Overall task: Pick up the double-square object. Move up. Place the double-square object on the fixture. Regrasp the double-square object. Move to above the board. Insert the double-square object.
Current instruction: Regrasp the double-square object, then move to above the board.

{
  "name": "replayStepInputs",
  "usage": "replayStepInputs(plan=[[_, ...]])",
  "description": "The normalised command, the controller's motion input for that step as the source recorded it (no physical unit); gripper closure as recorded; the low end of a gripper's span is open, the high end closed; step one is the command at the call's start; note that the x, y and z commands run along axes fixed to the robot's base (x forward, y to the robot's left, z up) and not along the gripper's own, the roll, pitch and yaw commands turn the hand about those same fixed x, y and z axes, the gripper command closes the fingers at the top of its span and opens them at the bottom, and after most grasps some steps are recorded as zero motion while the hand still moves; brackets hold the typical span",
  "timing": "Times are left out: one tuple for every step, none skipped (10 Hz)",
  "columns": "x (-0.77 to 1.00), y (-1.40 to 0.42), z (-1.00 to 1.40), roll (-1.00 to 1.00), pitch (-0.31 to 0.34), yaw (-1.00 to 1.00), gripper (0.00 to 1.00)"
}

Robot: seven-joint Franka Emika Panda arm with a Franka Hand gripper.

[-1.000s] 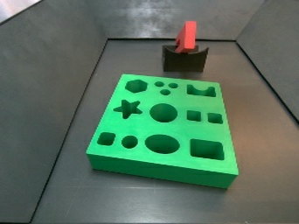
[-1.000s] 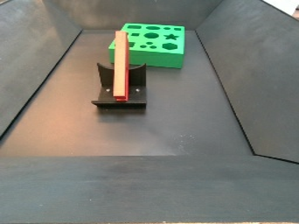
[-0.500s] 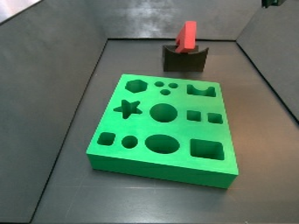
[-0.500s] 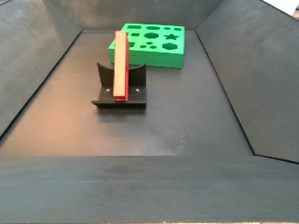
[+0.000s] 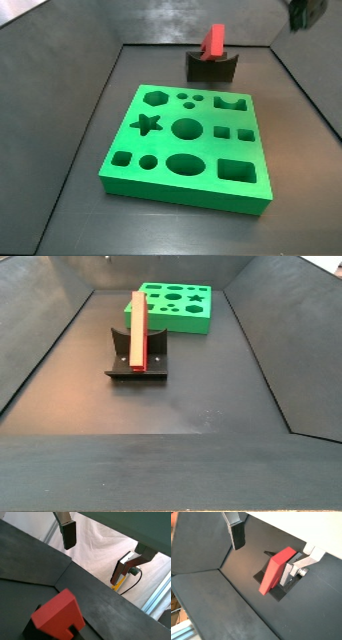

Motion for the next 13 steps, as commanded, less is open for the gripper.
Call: replayStepInputs(plan=[[0.07,0.03,-1.00,0.07,-0.098,0.08,0.00],[0.08,0.03,-1.00,0.06,-0.106,0.06,0.00],[0.08,0.03,-1.00,0.06,-0.105,0.03,0.00],[0.09,0.02,-1.00,0.06,-0.098,0.00,0.00],[0.10,0.02,-1.00,0.06,-0.085,-0.02,0.00],[0.10,0.02,-0.97,0.05,-0.068,-0.03,0.00],[0.09,0.01,-0.74,0.05,-0.040,-0.03,0.00],[0.08,0.00,-0.63,0.06,-0.025,-0.03,0.00],[0.08,0.00,-0.37,0.06,0.008,-0.02,0.00],[0.08,0.00,-0.26,0.06,0.021,-0.02,0.00],[0.00,0.00,0.00,0.00,0.000,0.00,1.00],[0.22,-0.04,1.00,-0.05,0.116,-0.20,1.00],[0.22,-0.04,1.00,-0.05,0.126,-0.19,1.00]])
